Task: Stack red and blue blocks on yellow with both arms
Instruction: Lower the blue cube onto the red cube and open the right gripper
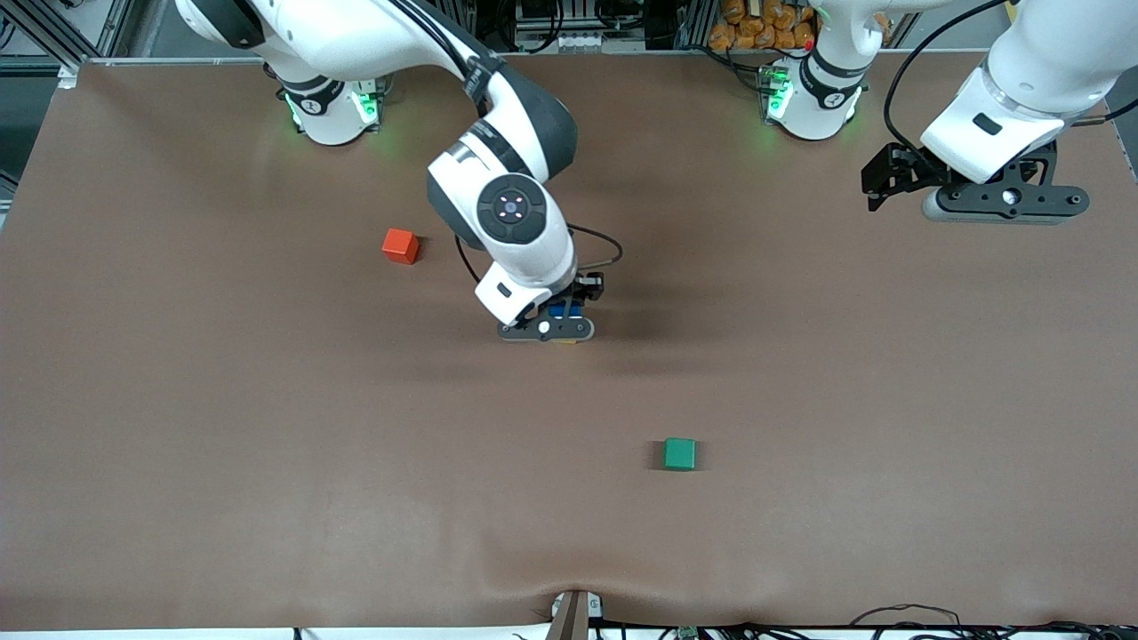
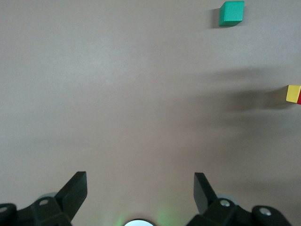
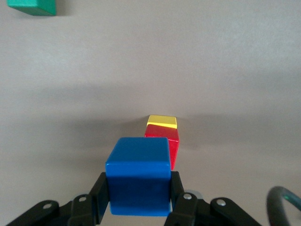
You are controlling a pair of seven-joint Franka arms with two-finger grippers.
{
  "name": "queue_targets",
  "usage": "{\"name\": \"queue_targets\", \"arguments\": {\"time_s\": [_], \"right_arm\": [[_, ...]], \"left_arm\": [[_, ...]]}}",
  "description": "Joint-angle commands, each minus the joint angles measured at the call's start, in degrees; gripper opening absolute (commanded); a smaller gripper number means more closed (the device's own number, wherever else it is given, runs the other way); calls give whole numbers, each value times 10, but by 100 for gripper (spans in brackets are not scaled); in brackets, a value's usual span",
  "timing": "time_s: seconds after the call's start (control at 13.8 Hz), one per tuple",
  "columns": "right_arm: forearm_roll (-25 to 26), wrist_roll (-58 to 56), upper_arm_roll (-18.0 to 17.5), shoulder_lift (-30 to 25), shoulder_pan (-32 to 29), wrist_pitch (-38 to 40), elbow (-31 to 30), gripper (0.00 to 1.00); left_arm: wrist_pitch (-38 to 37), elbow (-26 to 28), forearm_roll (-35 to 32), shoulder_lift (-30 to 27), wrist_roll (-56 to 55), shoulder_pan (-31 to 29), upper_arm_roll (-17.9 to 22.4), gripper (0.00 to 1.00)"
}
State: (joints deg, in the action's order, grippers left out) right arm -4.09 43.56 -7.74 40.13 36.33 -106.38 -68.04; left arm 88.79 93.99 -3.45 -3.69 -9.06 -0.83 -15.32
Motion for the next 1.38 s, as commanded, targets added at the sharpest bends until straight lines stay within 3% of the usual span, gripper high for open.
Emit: {"name": "queue_targets", "arguments": {"time_s": [0.0,0.87,1.3], "right_arm": [[12,32,4,6,9,8,12,13],[8,89,4,5,-13,-1,-33,11],[-21,100,4,4,-18,-12,-33,7]], "left_arm": [[9,16,2,-18,19,-13,-1,100],[38,13,4,-1,17,-15,-1,100],[38,12,4,-1,24,-22,-1,100]]}}
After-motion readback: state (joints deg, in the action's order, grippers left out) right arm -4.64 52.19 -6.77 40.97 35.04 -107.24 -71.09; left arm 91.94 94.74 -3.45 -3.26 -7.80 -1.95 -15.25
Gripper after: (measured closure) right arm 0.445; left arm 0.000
